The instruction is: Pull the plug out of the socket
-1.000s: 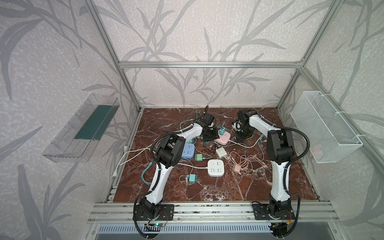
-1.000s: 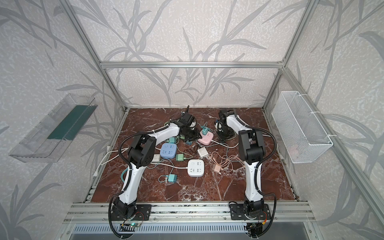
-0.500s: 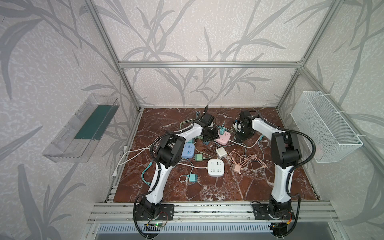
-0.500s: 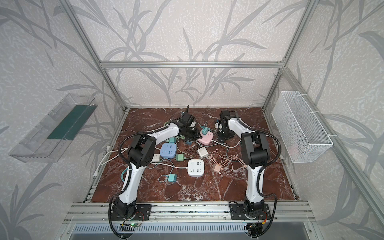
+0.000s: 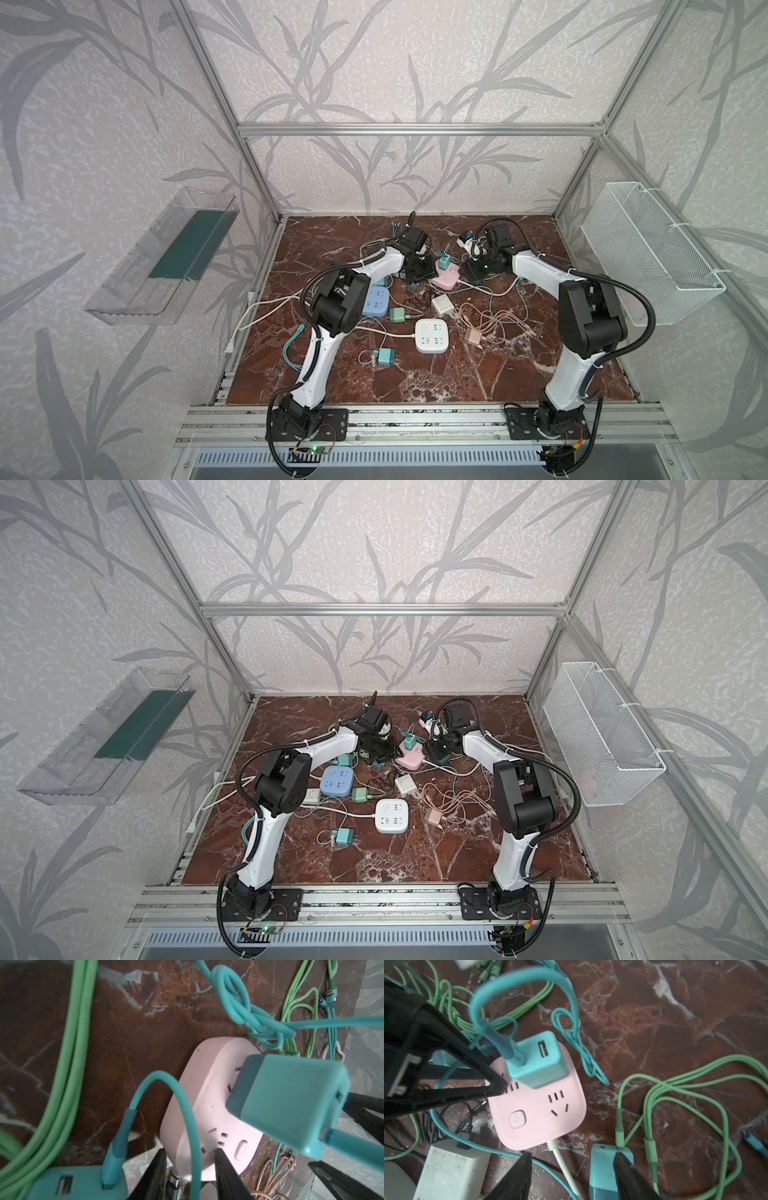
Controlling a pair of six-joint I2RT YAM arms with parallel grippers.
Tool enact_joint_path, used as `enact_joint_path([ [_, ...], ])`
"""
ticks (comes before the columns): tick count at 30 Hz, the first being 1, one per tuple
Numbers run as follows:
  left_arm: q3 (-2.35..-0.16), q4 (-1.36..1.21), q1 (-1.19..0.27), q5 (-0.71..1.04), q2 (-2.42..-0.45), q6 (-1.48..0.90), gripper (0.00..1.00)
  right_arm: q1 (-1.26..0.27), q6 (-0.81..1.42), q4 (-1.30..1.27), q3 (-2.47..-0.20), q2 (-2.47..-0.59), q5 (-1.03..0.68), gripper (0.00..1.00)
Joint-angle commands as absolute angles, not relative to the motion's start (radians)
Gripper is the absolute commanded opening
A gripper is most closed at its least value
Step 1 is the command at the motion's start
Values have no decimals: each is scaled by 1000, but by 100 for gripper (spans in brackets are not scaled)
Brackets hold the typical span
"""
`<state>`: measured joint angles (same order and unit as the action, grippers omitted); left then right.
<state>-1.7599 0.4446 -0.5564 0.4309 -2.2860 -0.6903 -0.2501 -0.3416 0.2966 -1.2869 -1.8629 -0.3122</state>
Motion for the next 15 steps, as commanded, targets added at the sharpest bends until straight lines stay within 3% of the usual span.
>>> enact_joint_path([
  [1, -1709, 550, -570, 401, -2333, -681, 37, -277, -406, 229, -1309, -1885, -355, 64],
  [15, -1705, 555, -566, 414, -2332, -673, 34, -323, -505, 298, -1450, -2022, -372, 65],
])
